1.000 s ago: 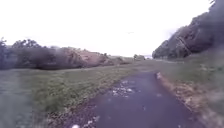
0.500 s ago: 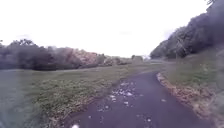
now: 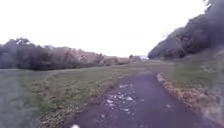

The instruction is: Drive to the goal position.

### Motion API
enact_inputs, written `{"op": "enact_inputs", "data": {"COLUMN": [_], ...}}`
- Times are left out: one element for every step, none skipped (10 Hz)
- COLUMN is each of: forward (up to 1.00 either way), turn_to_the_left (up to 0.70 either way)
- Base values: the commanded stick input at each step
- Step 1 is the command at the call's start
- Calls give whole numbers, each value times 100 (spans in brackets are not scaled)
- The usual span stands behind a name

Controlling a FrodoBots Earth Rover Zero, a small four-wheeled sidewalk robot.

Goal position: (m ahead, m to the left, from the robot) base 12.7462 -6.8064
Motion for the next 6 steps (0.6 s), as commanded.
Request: {"op": "enact_inputs", "data": {"forward": [60,60,60,60,60,60], "turn_to_the_left": [-2,-4,-11,-15,-15,-15]}}
